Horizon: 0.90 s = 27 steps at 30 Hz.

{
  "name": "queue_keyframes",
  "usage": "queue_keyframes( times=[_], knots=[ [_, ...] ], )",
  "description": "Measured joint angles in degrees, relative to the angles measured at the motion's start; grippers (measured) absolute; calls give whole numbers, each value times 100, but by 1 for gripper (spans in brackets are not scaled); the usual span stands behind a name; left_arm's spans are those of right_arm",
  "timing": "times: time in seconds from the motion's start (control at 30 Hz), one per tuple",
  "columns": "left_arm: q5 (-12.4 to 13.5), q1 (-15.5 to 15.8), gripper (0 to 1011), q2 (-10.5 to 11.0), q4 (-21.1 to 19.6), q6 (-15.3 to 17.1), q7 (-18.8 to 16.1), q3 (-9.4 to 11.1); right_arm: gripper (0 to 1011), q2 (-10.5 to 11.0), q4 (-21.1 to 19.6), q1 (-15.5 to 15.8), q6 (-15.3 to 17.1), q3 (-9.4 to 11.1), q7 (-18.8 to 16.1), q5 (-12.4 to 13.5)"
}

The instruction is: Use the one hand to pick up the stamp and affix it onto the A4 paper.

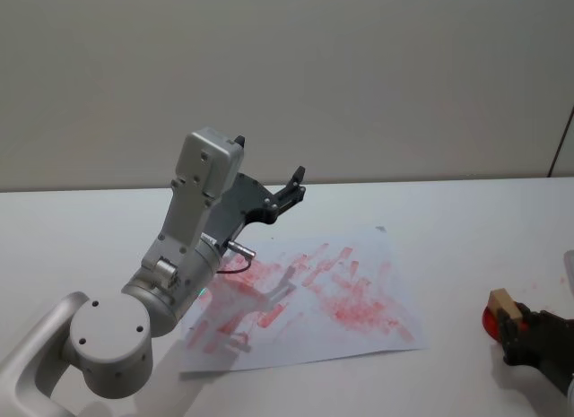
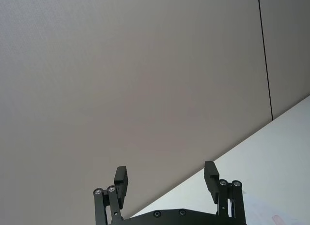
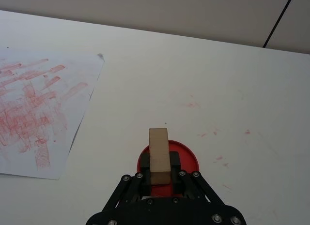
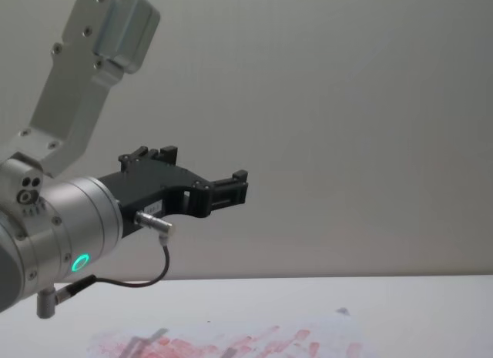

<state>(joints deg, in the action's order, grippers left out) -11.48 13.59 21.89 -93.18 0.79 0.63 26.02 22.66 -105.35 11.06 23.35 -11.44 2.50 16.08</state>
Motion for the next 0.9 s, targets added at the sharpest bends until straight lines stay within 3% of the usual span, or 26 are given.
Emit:
queue_keyframes(
  times=[0.43, 0.9],
  knots=[
    [0, 0, 1001, 0, 0, 0, 0, 0, 213, -29, 19, -151, -348, 2, -268, -192],
    [0, 0, 1001, 0, 0, 0, 0, 0, 213, -273, 312, -729, -925, -117, -1209, -402]
  ],
)
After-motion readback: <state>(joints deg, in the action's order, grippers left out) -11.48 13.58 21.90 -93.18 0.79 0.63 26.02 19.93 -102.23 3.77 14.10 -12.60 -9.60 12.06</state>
